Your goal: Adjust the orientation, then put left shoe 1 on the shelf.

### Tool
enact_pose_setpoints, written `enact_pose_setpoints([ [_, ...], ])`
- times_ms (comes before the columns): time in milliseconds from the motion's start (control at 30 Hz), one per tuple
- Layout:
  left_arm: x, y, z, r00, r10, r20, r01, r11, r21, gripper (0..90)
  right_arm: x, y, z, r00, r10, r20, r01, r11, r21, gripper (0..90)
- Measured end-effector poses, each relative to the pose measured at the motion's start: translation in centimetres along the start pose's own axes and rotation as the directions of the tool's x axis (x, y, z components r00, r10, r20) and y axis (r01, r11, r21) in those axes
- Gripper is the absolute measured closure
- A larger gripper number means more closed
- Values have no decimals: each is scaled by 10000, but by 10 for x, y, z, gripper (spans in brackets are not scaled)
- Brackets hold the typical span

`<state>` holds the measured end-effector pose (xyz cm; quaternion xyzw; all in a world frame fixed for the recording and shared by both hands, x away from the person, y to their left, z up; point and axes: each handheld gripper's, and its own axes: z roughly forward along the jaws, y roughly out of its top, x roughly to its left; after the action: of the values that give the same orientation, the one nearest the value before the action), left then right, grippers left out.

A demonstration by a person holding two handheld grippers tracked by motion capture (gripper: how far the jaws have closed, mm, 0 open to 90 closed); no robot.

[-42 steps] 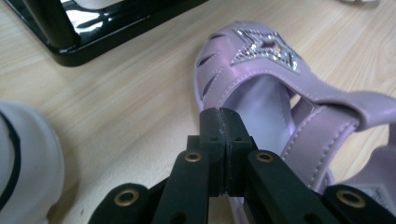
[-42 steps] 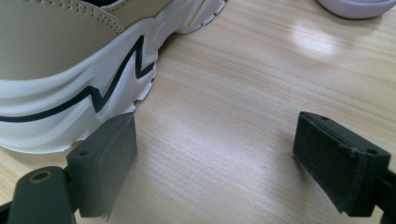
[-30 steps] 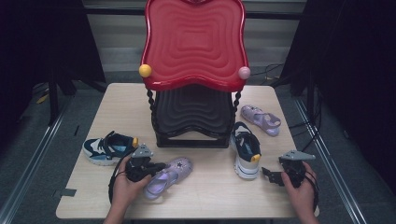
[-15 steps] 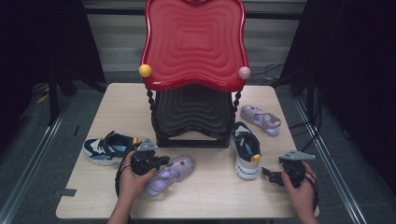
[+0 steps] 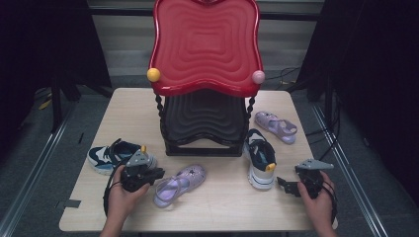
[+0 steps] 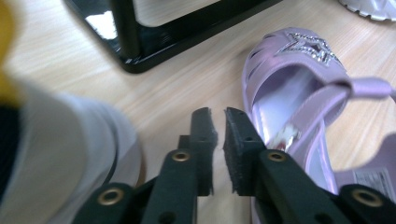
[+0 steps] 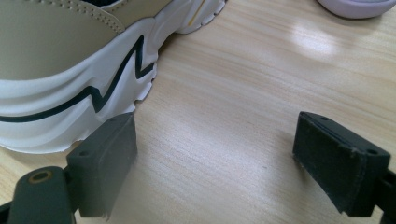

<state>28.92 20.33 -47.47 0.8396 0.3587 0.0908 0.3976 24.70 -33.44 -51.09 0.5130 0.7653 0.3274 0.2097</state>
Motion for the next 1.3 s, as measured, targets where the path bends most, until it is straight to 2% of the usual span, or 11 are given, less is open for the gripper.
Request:
enact_pose_setpoints([
  [133, -2, -11, -12, 9999, 108, -125, -109, 9999, -52, 785, 0, 0, 0, 10000, 44, -12, -44, 10000, 26, 133],
  [233, -1, -19, -21, 9997, -6, -226, 4, 9999, -105, 754, 0, 0, 0, 10000, 0, 0, 0, 10000, 3, 133],
  [300, 0, -26, -26, 9998, -154, -122, 152, 9998, -145, 740, 0, 0, 0, 10000, 16, 0, -16, 10000, 8, 133],
  [367, 1, -32, -29, 9995, -286, -126, 286, 9996, -12, 723, 0, 0, 0, 10000, 14, -7, -14, 10000, 10, 134],
  [500, 1, -42, -34, 9994, -325, -71, 326, 9993, 155, 577, 0, 0, 0, 10000, 17, -6, -17, 10000, 13, 133],
  [567, 0, -45, -34, 9993, -347, 101, 344, 9990, 269, 490, 0, 0, 0, 10000, 11, -6, -11, 10000, 8, 133],
  [667, -3, -47, -33, 9998, -196, 108, 191, 9989, 432, 450, 0, 0, 0, 10000, 6, -2, -6, 10000, 5, 134],
  [700, -4, -47, -33, 9999, -86, 66, 82, 9987, 494, 404, 0, 0, 0, 10000, 7, 0, -7, 10000, 4, 133],
  [867, -5, -48, -35, 10000, 53, 36, -54, 9990, 441, 316, 0, 0, 0, 10000, 4, 1, -4, 10000, 2, 133],
  [967, -10, -50, -36, 9995, 279, 127, -285, 9984, 497, 296, 0, 0, 0, 10000, 3, -3, -3, 10000, 7, 133],
  [1300, -18, -55, -28, 9983, 381, 450, -408, 9974, 588, 266, 0, 0, 0, 10000, 18, -7, -18, 10000, 12, 134],
])
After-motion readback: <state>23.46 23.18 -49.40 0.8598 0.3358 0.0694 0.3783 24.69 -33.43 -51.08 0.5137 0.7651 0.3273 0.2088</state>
